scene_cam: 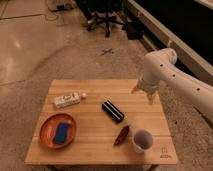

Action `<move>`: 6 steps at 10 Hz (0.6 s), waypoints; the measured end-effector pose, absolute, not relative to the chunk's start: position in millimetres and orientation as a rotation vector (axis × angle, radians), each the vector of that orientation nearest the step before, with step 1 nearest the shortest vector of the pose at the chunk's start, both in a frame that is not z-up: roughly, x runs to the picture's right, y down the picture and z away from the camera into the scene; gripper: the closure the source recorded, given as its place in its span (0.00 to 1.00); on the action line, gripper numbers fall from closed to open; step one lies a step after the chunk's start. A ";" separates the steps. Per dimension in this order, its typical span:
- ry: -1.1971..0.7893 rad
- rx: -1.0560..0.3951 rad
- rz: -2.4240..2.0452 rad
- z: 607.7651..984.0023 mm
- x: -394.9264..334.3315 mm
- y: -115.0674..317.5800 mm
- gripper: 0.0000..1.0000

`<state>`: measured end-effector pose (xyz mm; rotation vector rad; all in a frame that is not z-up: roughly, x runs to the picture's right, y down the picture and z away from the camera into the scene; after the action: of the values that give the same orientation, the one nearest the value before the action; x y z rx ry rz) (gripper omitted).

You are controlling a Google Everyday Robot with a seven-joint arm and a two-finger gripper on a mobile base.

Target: Place the eraser in the ceramic cup

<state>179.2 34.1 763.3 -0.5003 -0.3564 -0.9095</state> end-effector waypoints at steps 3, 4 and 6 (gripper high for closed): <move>-0.420 -0.472 -1.018 792.2 143.2 38.4 0.33; -0.457 -0.459 -1.066 802.7 126.4 41.7 0.33; -0.513 -0.441 -1.134 816.5 104.8 47.2 0.33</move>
<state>104.8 47.2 816.5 -0.4411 -0.5131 -1.1340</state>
